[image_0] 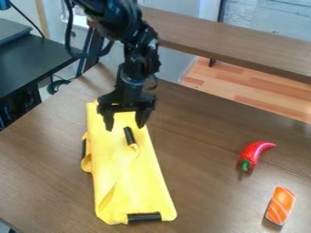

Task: Unfold the cloth to the right

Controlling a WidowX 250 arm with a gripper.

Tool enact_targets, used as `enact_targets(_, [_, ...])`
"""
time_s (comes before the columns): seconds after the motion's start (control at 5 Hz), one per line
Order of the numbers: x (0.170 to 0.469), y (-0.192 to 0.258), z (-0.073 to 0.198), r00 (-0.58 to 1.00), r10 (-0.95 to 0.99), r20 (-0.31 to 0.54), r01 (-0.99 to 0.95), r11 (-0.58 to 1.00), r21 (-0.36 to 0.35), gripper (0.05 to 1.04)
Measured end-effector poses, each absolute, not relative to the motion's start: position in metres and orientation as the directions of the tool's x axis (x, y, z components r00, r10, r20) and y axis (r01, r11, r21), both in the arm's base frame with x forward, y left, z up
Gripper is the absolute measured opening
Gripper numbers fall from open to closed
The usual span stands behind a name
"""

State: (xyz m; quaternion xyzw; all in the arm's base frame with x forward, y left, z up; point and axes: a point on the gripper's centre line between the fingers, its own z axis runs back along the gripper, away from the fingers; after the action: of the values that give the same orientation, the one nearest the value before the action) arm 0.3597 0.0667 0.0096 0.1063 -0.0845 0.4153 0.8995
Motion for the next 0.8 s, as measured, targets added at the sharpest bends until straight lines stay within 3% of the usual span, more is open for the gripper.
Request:
enact_targets(0.2, [0.357,0.070,-0.003,0.653,0.721,0.233,-0.756,0.642,0.130,0.973])
enact_targets(0.4, [0.358,0.072,-0.005,0.653,0.717,0.244,-0.755,0.641,0.135,0.826])
enact_targets(0.6, [0.356,0.073,-0.012,0.654,0.718,0.237,-0.755,0.638,0.152,0.749])
enact_targets(0.8, [0.357,0.073,-0.015,0.651,0.720,0.239,-0.758,0.635,0.150,0.749])
